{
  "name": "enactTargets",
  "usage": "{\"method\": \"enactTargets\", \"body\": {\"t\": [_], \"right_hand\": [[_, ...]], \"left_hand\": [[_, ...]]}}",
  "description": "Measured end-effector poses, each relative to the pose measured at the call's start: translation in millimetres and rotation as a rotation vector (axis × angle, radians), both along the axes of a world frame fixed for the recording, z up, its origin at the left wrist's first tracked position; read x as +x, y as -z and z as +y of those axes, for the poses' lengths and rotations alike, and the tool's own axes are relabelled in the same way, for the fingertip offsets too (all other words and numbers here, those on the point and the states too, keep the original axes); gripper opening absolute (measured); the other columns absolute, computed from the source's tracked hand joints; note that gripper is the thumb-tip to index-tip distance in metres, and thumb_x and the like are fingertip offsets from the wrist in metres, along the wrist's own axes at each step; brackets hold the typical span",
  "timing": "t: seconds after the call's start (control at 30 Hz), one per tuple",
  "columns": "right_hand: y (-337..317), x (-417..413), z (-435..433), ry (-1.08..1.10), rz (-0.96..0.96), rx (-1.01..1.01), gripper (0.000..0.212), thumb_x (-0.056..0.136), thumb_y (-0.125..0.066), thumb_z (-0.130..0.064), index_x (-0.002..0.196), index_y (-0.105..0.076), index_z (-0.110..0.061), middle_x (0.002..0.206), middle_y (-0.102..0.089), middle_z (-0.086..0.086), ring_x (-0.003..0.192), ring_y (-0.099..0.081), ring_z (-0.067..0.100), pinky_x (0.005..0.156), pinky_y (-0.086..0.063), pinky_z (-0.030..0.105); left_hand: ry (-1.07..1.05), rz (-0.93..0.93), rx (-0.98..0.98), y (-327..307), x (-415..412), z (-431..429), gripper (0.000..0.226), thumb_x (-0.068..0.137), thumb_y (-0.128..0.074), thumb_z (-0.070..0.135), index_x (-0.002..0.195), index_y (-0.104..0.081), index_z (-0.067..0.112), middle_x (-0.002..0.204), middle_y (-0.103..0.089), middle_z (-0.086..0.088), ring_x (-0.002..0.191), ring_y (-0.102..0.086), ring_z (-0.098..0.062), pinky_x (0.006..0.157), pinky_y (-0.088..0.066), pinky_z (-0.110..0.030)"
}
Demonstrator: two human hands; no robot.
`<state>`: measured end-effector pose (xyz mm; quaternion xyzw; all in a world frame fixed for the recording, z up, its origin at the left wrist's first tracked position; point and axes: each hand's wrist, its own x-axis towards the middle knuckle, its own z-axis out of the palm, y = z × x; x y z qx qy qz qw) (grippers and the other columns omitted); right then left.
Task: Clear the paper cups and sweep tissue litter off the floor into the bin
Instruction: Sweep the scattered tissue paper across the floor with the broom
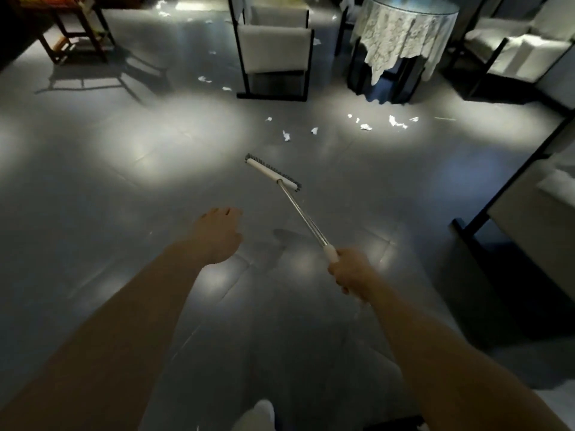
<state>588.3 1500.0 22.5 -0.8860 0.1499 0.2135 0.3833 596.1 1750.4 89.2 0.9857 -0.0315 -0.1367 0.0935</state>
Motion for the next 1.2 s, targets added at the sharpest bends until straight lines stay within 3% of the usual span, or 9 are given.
{"method": "enactTargets", "body": {"t": [0.13, 0.43, 0.67, 0.77, 0.97, 1.2], "right_hand": [[1, 75, -18, 0.106, -0.006, -0.008, 0.022, 0.087, -0.05, -0.002, 0.107, -0.058, 0.004, 0.092, -0.057, 0.02, 0.051, -0.052, 0.021, 0.032, -0.04, 0.021], [-3, 262, -45, 0.299, -0.055, 0.024, 0.009, 0.086, -0.05, 0.002, 0.09, -0.057, 0.003, 0.064, -0.05, 0.013, 0.046, -0.048, 0.022, 0.035, -0.038, 0.023], [-6, 396, -100, 0.472, -0.082, 0.041, 0.006, 0.084, -0.052, -0.003, 0.079, -0.052, -0.006, 0.073, -0.051, 0.013, 0.05, -0.049, 0.023, 0.036, -0.039, 0.022], [3, 466, -138, 0.531, -0.07, 0.059, 0.012, 0.082, -0.048, -0.001, 0.091, -0.057, -0.001, 0.082, -0.054, 0.017, 0.052, -0.05, 0.023, 0.041, -0.041, 0.024], [13, 607, -230, 0.582, -0.055, 0.07, 0.016, 0.083, -0.049, -0.001, 0.097, -0.057, 0.002, 0.077, -0.055, 0.016, 0.052, -0.052, 0.024, 0.044, -0.044, 0.027], [-18, 763, -329, 0.584, -0.051, 0.061, 0.012, 0.087, -0.047, 0.005, 0.094, -0.054, -0.001, 0.069, -0.048, 0.014, 0.047, -0.044, 0.019, 0.036, -0.037, 0.022]], "left_hand": [[0.051, -0.039, -0.004, -11, 98, -15, 0.054, 0.097, -0.045, 0.025, 0.146, -0.027, 0.012, 0.149, -0.033, -0.011, 0.136, -0.032, -0.029, 0.109, -0.028, -0.036], [0.223, -0.075, -0.01, -23, 333, -39, 0.053, 0.095, -0.049, 0.023, 0.143, -0.032, 0.009, 0.146, -0.037, -0.015, 0.134, -0.035, -0.031, 0.109, -0.031, -0.038], [0.348, -0.038, 0.048, -20, 490, -90, 0.056, 0.095, -0.049, 0.027, 0.145, -0.03, 0.012, 0.148, -0.034, -0.013, 0.134, -0.035, -0.032, 0.11, -0.031, -0.041], [0.414, -0.043, 0.071, -8, 566, -129, 0.055, 0.095, -0.049, 0.027, 0.144, -0.031, 0.011, 0.147, -0.036, -0.014, 0.135, -0.034, -0.031, 0.11, -0.031, -0.04], [0.485, -0.052, 0.077, -6, 730, -241, 0.054, 0.095, -0.049, 0.025, 0.144, -0.031, 0.011, 0.148, -0.033, -0.012, 0.135, -0.032, -0.03, 0.108, -0.031, -0.039], [0.555, -0.076, -0.013, -24, 899, -363, 0.057, 0.094, -0.051, 0.026, 0.145, -0.03, 0.009, 0.146, -0.037, -0.014, 0.133, -0.035, -0.031, 0.108, -0.032, -0.037]]}}
